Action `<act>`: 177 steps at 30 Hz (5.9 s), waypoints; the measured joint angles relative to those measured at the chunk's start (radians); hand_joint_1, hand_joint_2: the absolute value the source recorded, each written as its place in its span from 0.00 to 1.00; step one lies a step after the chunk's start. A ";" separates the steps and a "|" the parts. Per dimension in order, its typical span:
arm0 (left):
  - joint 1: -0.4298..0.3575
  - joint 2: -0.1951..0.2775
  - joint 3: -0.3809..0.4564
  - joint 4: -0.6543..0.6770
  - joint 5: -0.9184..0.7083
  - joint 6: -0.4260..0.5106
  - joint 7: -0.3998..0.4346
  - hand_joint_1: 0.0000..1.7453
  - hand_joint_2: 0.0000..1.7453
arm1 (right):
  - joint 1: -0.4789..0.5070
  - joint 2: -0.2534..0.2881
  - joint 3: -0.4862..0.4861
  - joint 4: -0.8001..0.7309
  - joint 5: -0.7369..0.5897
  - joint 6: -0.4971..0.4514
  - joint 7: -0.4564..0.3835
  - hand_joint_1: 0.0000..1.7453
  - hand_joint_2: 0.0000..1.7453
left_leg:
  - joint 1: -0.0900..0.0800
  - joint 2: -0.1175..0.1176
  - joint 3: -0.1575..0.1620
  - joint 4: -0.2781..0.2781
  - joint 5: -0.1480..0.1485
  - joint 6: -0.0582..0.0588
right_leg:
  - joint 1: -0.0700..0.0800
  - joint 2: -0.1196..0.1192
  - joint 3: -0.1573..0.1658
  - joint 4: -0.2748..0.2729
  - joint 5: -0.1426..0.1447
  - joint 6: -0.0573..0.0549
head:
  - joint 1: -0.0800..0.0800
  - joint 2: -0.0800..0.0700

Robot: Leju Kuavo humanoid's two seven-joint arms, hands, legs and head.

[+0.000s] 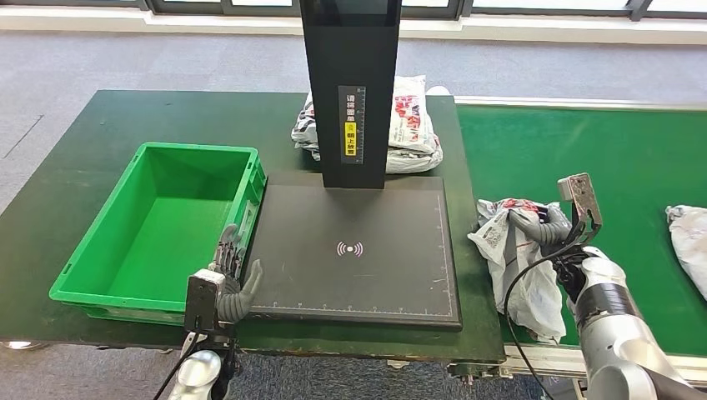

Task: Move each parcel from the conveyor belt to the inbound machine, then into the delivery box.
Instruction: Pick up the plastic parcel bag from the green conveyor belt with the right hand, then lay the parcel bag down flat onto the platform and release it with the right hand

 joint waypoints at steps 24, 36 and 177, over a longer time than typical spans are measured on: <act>0.012 -0.002 0.000 0.000 -0.003 -0.007 -0.008 0.00 1.00 | -0.124 0.008 0.103 -0.251 -0.526 -0.043 0.127 1.00 1.00 | -0.002 0.000 -0.004 0.000 0.002 0.000 | -0.003 0.000 -0.005 0.002 0.002 0.001 | 0.000 0.000; 0.012 -0.002 0.000 0.000 -0.003 -0.010 -0.008 0.00 1.00 | -0.126 0.007 0.235 -0.335 -0.561 -0.072 0.126 1.00 1.00 | -0.002 0.000 -0.004 0.000 0.002 0.001 | -0.003 0.000 -0.005 0.002 0.002 0.001 | 0.000 0.000; 0.015 -0.017 -0.032 -0.055 -0.046 -0.017 0.061 0.00 1.00 | 0.125 0.107 1.042 -0.847 0.651 -0.748 0.283 0.00 0.00 | -0.001 0.000 -0.004 0.000 0.002 0.000 | -0.001 0.000 -0.005 0.001 0.001 0.001 | 0.000 0.000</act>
